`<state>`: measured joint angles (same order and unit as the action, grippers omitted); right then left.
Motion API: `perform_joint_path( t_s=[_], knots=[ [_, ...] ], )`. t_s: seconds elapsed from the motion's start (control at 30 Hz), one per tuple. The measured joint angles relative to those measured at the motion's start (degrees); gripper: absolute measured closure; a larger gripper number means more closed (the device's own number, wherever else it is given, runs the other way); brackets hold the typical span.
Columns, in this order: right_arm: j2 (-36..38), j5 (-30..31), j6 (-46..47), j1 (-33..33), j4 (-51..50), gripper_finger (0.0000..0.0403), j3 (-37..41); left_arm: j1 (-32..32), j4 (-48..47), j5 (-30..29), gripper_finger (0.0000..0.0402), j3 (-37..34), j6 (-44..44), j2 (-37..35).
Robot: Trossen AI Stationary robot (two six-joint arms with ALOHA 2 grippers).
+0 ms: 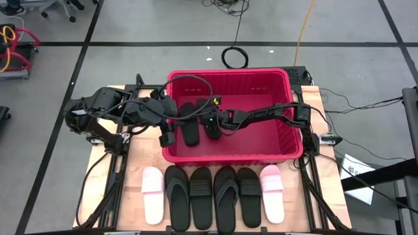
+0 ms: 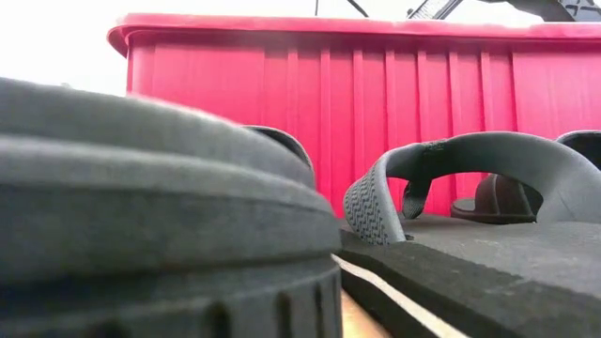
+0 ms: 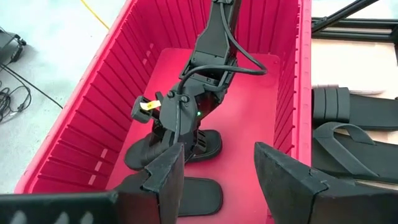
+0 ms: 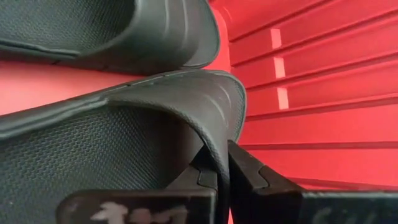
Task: Pick and place slides into bin
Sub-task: Put the black slide into the red bin
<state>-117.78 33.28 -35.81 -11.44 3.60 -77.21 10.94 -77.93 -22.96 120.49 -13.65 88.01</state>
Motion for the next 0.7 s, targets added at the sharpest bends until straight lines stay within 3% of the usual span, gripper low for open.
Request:
perform_joint_path(
  t_s=[0.3,0.7],
  knots=[
    [0.0,-0.2,0.5,0.0,-0.2,0.0395,0.0,0.0,0.0,0.5,0.0211,0.0,0.0,0.0],
    [0.0,-0.6,1.7,0.1,0.9,0.0323,0.0,0.0,0.0,0.6,0.021,0.0,0.0,0.0]
  ],
)
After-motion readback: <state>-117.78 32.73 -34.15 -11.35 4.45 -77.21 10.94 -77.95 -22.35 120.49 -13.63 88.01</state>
